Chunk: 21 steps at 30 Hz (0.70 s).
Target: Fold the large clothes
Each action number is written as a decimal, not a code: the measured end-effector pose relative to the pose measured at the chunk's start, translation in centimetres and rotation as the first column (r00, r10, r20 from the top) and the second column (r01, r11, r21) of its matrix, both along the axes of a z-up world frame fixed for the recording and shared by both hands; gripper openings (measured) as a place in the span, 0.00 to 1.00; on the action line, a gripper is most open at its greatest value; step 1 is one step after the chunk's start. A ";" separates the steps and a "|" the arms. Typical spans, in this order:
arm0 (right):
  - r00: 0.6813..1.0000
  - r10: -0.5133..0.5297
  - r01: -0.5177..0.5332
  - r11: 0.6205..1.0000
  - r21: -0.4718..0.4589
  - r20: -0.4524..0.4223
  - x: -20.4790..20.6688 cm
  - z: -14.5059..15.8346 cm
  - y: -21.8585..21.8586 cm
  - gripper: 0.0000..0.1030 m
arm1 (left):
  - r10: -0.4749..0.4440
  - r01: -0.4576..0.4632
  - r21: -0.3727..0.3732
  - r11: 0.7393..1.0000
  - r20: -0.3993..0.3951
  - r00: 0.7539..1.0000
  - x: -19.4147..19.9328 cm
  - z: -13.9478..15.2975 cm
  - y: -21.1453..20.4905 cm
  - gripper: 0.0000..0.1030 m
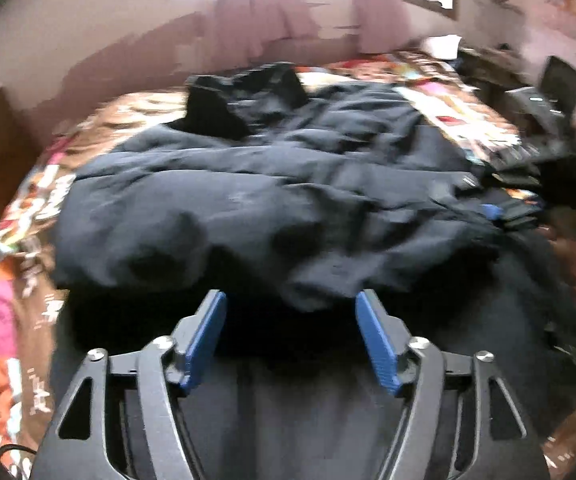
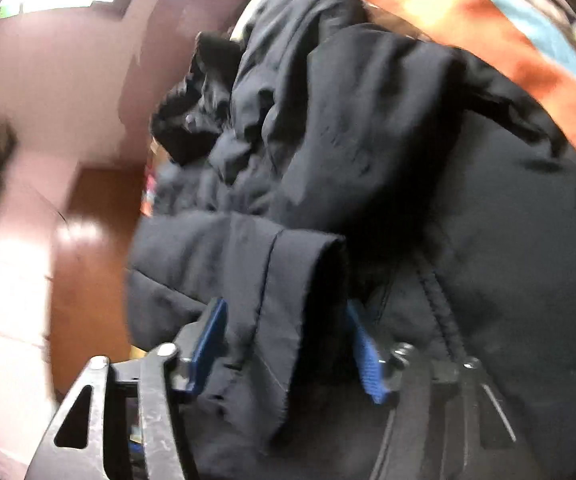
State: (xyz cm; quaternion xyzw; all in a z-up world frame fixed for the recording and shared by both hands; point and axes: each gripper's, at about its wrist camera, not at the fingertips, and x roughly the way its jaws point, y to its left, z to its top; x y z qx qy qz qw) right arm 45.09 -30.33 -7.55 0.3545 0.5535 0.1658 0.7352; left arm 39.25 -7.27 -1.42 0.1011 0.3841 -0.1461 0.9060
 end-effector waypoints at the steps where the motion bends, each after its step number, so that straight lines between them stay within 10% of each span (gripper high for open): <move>1: 1.000 0.013 -0.013 0.999 -0.041 0.013 -0.2 0.2 0.5 0.41 | 0.023 -0.023 0.008 1.000 0.004 1.000 0.1 -0.1 0.3 0.66; 8: 0.995 0.093 -0.088 0.984 -0.152 0.026 -1.2 1.9 2.4 0.11 | 0.110 -0.113 -0.113 0.987 -0.033 0.993 0.1 0.6 3.6 0.66; 21: 0.952 0.159 -0.008 0.868 -0.496 0.263 1.9 8.8 2.4 0.06 | 0.316 -0.316 -0.035 0.948 -0.008 0.949 3.6 3.0 7.1 0.66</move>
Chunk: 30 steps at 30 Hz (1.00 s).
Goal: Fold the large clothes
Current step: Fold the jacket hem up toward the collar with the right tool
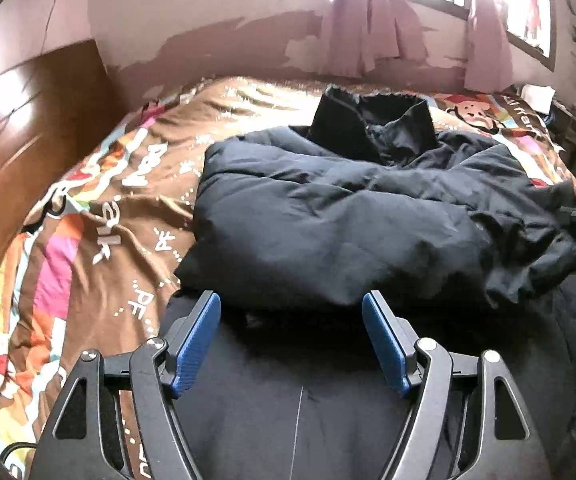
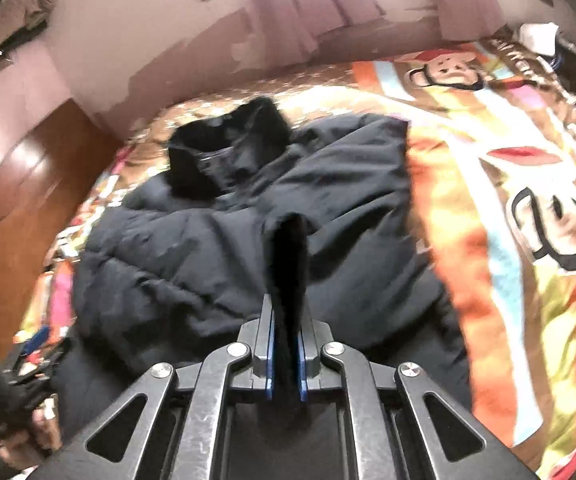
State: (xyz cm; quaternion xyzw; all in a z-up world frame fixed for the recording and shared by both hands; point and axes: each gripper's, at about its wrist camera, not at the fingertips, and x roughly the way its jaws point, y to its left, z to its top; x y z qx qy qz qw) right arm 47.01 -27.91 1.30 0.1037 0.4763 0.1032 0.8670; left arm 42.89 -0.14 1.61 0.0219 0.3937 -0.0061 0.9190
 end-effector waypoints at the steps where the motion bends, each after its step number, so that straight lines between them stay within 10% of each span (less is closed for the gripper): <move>1: 1.000 -0.016 0.015 1.000 -0.014 -0.027 0.9 -1.0 -0.3 0.06 | 0.000 0.000 -0.011 1.000 -0.012 1.000 0.5 0.0 0.0 0.66; 10: 0.999 -0.045 0.045 0.990 -0.134 0.004 2.2 -2.7 -0.6 0.22 | -0.150 0.151 -0.057 0.987 0.019 0.988 4.5 0.4 -2.6 0.66; 15: 0.994 0.020 0.008 0.969 -0.245 0.111 2.3 -0.9 1.8 0.52 | -0.214 0.213 -0.031 0.976 -0.008 0.977 6.1 -0.7 -5.0 0.66; 23: 0.968 0.248 -0.230 0.922 -0.312 0.021 2.7 -5.1 5.6 0.52 | -0.190 0.201 0.144 0.969 -0.089 0.978 7.4 -4.9 -6.7 0.76; 30: 0.971 0.238 -0.236 0.934 -0.268 -0.028 3.6 -8.6 4.5 0.53 | -0.197 0.207 0.108 0.972 -0.095 0.976 7.6 -6.3 -6.2 0.76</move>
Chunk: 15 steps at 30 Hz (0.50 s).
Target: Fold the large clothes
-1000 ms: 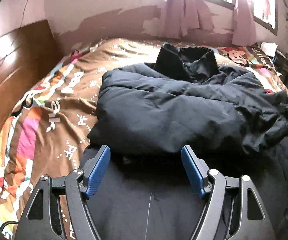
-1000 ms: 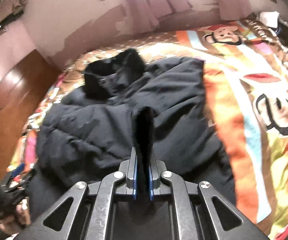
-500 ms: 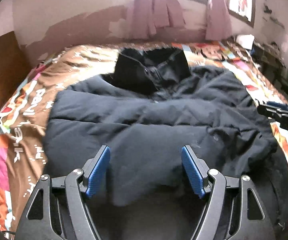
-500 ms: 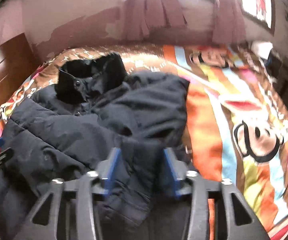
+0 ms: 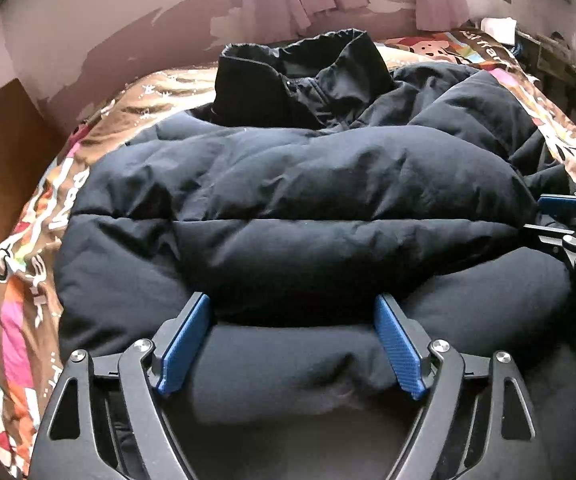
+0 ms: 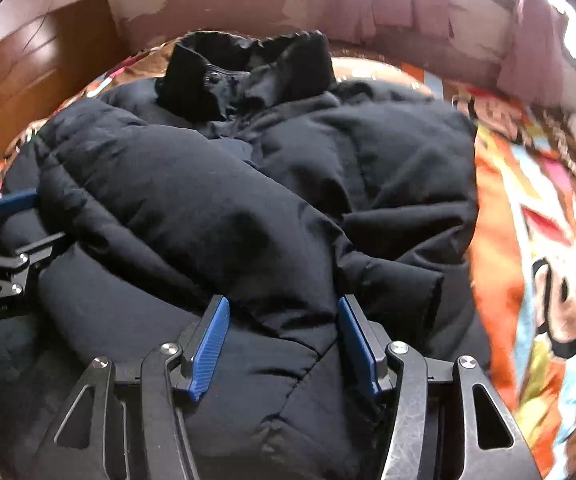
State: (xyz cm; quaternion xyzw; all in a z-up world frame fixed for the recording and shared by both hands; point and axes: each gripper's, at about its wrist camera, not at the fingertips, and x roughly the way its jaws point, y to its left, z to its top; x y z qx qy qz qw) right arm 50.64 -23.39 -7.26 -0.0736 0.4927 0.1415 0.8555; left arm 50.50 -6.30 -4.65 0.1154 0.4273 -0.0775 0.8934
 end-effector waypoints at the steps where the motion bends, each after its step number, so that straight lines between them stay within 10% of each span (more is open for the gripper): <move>1: 1.000 0.002 -0.002 1.000 0.006 -0.004 0.1 -0.2 -0.1 0.53 | 0.000 0.000 -0.002 1.000 -0.008 1.000 0.1 -0.2 0.0 0.77; 15: 0.999 0.003 -0.003 1.000 0.003 0.041 -0.7 -0.5 0.0 0.54 | -0.002 0.003 -0.018 1.000 0.049 0.999 -0.6 -0.6 0.0 0.81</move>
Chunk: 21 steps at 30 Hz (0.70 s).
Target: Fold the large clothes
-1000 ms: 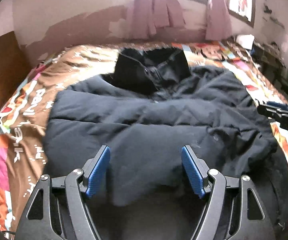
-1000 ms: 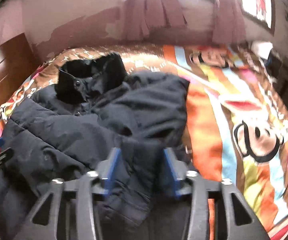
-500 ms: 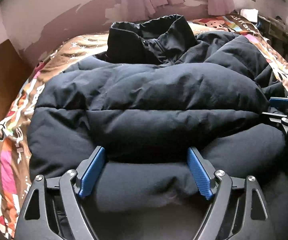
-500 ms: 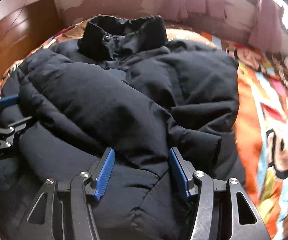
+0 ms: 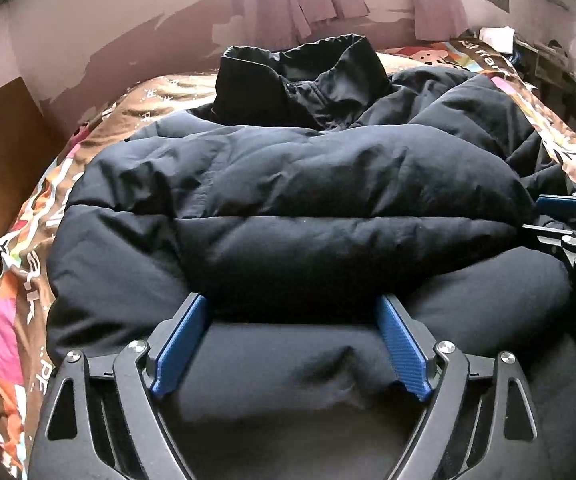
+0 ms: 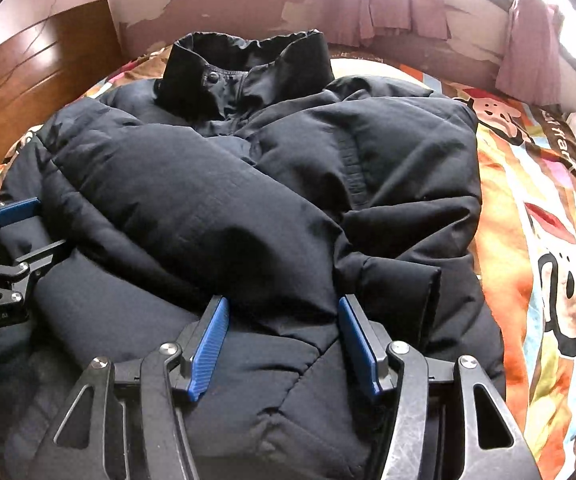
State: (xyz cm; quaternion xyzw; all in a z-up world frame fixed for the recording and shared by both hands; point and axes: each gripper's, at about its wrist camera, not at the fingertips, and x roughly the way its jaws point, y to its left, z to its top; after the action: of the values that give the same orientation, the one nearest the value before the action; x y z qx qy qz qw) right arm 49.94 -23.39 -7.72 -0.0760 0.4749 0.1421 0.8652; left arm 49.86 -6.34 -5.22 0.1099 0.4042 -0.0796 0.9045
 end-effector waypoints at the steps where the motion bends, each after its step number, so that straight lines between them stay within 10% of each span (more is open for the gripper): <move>1: 1.000 0.002 -0.002 1.000 0.006 0.002 0.0 0.0 0.0 0.55 | -0.001 0.001 -0.003 1.000 0.001 1.000 0.0 0.0 0.0 0.82; 14: 0.998 0.017 -0.026 0.989 0.144 0.063 -0.7 1.1 -1.3 0.64 | 0.008 -0.010 -0.239 0.971 -0.010 1.000 1.8 2.9 3.2 0.86; 21: 0.994 -0.031 0.007 0.975 0.222 0.103 1.7 3.8 -2.1 0.68 | 0.112 -0.108 -0.247 0.963 0.000 0.994 5.5 5.6 5.1 0.86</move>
State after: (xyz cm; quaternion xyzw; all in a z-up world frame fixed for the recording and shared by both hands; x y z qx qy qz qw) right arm 51.60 -25.54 -3.94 0.0177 0.4102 0.1815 0.8936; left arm 55.34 -1.27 0.37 -0.0257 0.3902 -0.0781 0.9171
